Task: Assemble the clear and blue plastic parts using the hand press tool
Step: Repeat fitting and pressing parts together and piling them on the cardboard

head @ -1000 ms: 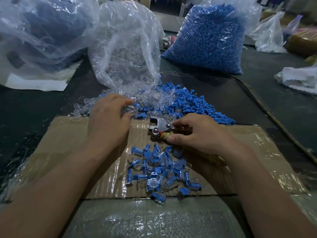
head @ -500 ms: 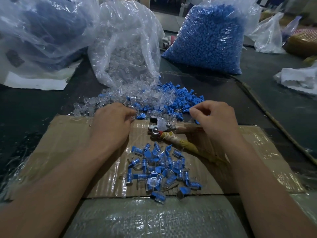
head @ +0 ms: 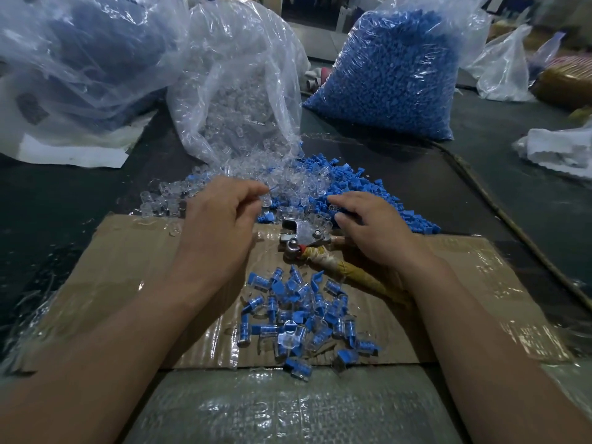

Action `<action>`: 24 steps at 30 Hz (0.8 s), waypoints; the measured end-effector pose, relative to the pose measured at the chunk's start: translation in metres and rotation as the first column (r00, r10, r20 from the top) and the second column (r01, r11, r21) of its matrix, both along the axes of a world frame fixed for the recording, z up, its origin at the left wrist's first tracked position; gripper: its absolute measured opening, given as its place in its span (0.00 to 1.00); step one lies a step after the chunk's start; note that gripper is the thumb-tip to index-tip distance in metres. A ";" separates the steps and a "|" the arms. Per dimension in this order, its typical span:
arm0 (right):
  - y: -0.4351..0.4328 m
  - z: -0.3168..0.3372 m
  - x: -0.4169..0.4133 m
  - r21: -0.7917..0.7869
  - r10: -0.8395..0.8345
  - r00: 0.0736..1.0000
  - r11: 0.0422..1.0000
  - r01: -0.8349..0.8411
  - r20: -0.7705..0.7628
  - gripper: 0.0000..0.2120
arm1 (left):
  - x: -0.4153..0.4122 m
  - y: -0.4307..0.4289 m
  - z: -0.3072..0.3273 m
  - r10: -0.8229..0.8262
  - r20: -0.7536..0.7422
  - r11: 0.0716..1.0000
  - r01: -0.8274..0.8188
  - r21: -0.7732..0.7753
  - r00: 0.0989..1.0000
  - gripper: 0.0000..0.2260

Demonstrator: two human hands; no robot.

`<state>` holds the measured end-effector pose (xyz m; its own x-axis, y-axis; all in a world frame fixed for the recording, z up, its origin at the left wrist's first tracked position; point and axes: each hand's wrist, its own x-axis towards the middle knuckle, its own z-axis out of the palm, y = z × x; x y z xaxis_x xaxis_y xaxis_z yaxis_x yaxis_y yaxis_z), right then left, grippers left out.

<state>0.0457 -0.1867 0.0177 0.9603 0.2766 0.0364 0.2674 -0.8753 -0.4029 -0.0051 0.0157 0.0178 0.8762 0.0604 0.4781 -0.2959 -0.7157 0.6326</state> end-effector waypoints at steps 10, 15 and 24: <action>-0.004 -0.003 0.003 0.043 -0.096 0.995 0.995 0.095 0.022 0.08 | -0.012 -0.007 0.007 -0.150 0.005 0.986 0.150 -0.077 0.989 0.10; -0.008 -0.002 0.001 0.187 -0.151 0.988 0.972 0.145 0.019 0.05 | -0.014 -0.010 0.008 -0.158 -0.010 0.976 0.155 -0.150 0.987 0.10; -0.009 -0.003 -0.001 0.301 -0.172 0.985 0.939 0.164 -0.002 0.11 | -0.014 -0.010 0.006 -0.153 -0.085 0.957 0.126 -0.260 0.985 0.11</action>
